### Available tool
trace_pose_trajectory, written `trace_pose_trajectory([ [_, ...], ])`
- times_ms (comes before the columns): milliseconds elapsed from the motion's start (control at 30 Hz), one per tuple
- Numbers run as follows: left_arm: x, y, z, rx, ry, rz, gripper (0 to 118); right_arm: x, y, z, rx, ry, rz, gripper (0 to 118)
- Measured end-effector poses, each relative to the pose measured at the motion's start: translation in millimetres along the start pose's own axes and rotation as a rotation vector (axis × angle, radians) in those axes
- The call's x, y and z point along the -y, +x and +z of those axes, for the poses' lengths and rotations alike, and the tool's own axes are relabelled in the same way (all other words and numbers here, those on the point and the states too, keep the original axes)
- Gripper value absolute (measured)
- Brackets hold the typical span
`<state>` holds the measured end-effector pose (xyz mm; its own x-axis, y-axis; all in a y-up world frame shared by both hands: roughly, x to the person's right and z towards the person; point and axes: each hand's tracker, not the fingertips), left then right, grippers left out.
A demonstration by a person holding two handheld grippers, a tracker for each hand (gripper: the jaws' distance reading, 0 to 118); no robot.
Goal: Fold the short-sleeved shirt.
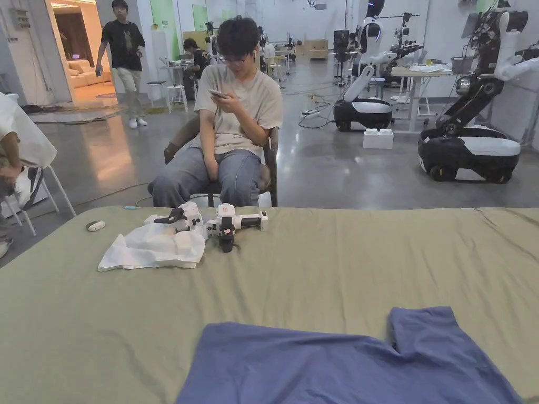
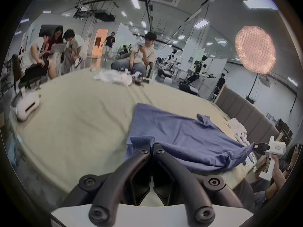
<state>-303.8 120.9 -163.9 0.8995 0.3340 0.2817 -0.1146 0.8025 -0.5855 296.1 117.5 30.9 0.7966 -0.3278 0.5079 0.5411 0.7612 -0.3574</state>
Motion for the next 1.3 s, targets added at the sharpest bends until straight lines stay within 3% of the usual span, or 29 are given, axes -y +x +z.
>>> trace_pose_trajectory([
  [67, 16.9, -9.9, 2.3, -0.009, -0.047, 0.009, 0, 17.5, 11.3, 3.8, 0.007, -0.046, -0.035, 3],
  [167, 37.0, -23.7, -5.7, -0.041, -0.133, 0.041, 0, 36.5, 19.2, 0.1, 0.032, -0.089, -0.004, 3],
  [233, 45.5, -29.2, -12.3, -0.05, -0.172, 0.034, 20, 45.6, 22.7, -6.9, 0.023, -0.137, 0.002, 10],
  [267, 49.4, -29.2, -14.9, -0.081, -0.187, 0.017, 39, 48.3, 22.6, -10.7, 0.046, -0.177, 0.025, 32],
  [300, 51.6, -31.0, -15.8, -0.082, -0.185, 0.007, 47, 51.3, 21.8, -11.6, 0.084, -0.165, 0.043, 53],
  [333, 52.3, -33.1, -15.5, -0.079, -0.186, 0.016, 49, 55.0, 30.0, -15.0, 0.12, -0.155, 0.064, 65],
  [433, 43.6, -28.3, -3.6, -0.128, -0.137, 0.02, 66, 50.8, 32.8, -8.6, 0.116, -0.141, 0.067, 64],
  [567, 14.6, 6.3, 27.1, -0.178, 0.035, -0.13, 76, 32.3, 18.2, 22.5, 0.074, -0.014, 0.083, 64],
  [667, -1.3, 46.3, 57.1, -0.187, 0.2, -0.2, 83, 23.1, -3.5, 52.3, 0.024, 0.099, 0.111, 64],
  [867, -22.3, 111.1, 105.2, -0.161, 0.426, -0.349, 84, 5.7, -59.6, 105.1, -0.083, 0.299, 0.229, 65],
  [1033, -31.0, 133.1, 130.6, -0.112, 0.513, -0.374, 82, -5.1, -86.9, 131.7, -0.174, 0.409, 0.284, 65],
  [1100, -34.3, 137.5, 136.0, -0.116, 0.523, -0.398, 73, -7.2, -93.5, 136.6, -0.169, 0.421, 0.296, 51],
  [1133, -34.5, 139.6, 138.7, -0.116, 0.527, -0.411, 62, -8.5, -94.1, 136.7, -0.177, 0.425, 0.297, 37],
  [1167, -35.4, 139.0, 140.4, -0.106, 0.527, -0.414, 41, -9.1, -95.0, 137.1, -0.185, 0.425, 0.29, 17],
  [1200, -36.9, 138.5, 140.9, -0.076, 0.504, -0.41, 26, -9.1, -95.6, 136.5, -0.19, 0.421, 0.286, 9],
  [1300, -36.4, 138.3, 143.7, -0.034, 0.516, -0.374, 1, -8.4, -97.5, 132.5, -0.198, 0.402, 0.29, 1],
])
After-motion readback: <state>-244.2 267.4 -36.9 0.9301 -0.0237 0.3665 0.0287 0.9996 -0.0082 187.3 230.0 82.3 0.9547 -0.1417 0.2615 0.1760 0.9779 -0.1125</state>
